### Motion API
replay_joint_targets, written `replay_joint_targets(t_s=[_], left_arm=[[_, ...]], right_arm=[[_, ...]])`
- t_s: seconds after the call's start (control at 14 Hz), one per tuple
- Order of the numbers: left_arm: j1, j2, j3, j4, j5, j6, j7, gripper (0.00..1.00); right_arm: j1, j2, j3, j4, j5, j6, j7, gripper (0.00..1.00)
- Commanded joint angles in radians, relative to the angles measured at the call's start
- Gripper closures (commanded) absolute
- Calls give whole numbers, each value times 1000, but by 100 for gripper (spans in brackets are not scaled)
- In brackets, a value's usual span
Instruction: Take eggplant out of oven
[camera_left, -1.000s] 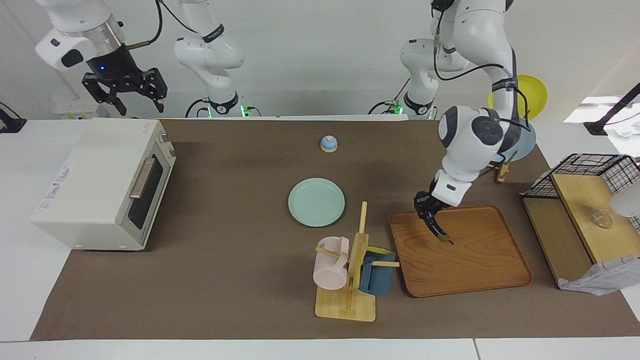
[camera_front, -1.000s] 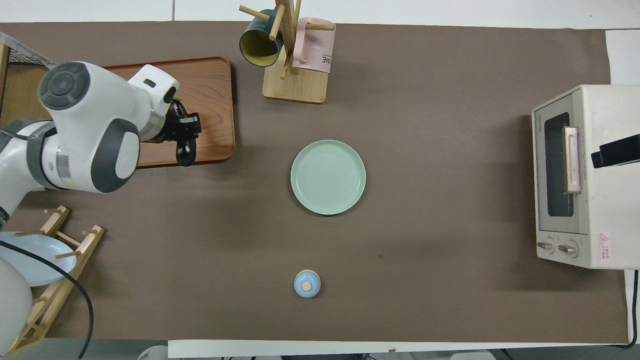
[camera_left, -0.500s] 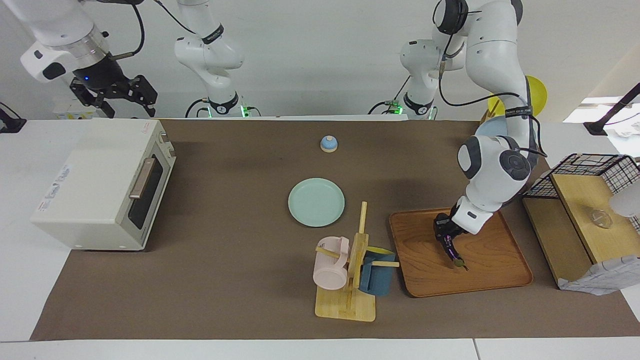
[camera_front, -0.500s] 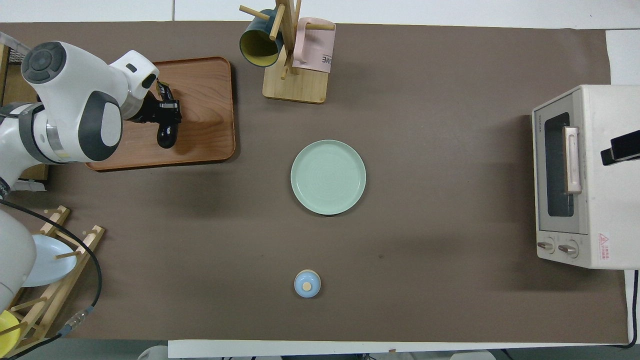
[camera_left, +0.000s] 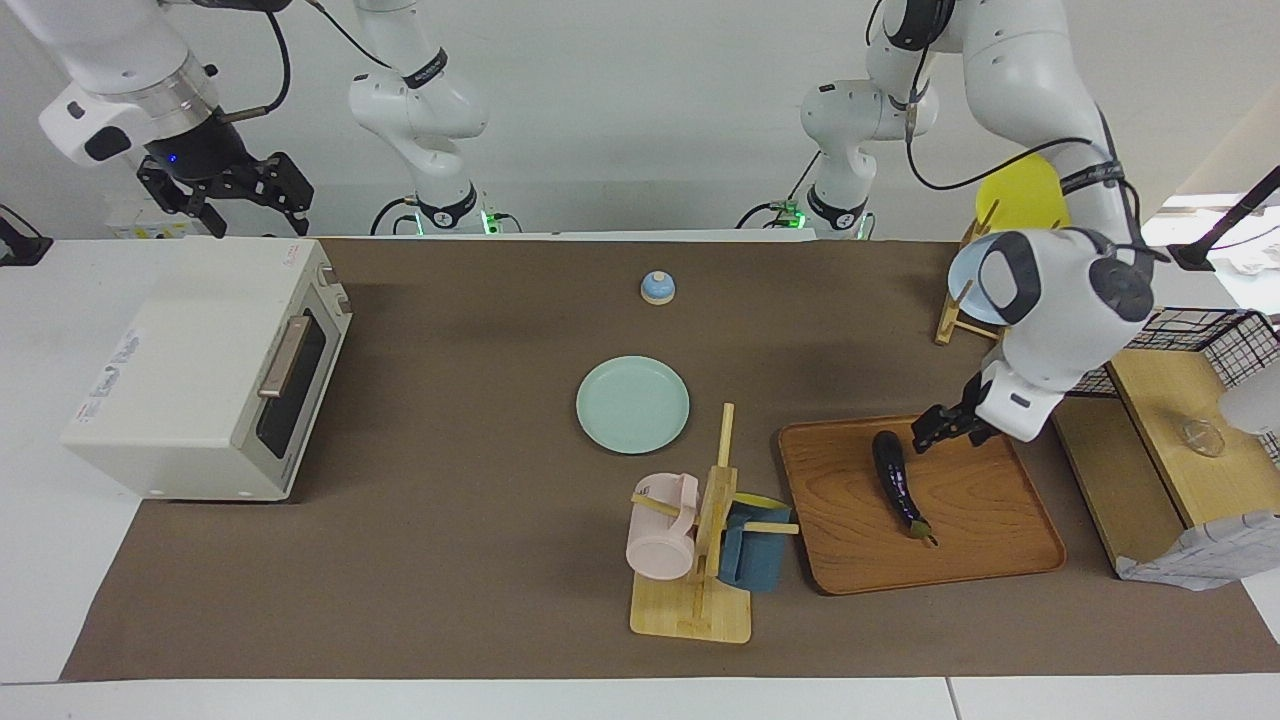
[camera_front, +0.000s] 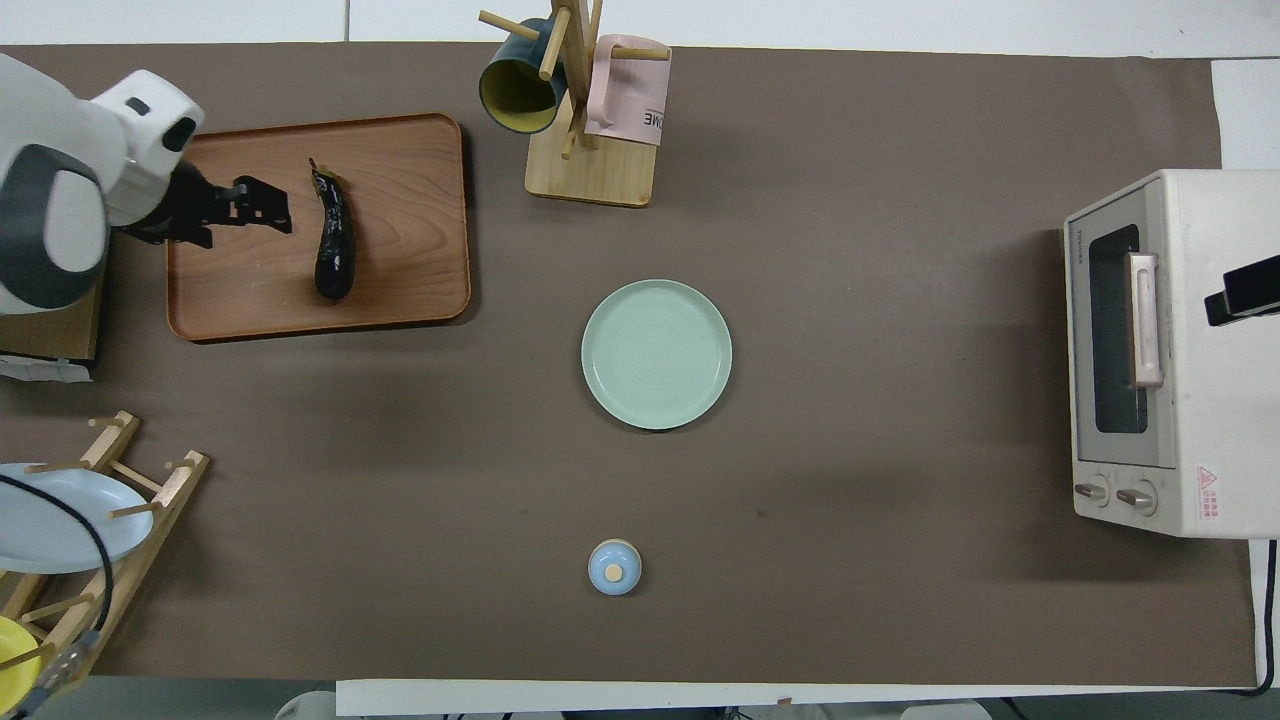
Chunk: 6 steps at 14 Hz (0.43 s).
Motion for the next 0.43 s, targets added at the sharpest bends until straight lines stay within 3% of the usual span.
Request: replay_joint_targets(t_s=[0.0,0.14,0.36], left_arm=[[-5,-217,4,-31,62,-231,11,0],[-9,-268,2,-22,119,-311,35,0],[-5,-262,6,49,124,-388,128,0]], right_arm=[[-1,-2,5,7,-7,-16,11,0],[-1,-4,4,7,-9,-11,11,0],[-7,-10,2,-10,-7,12,11,0]])
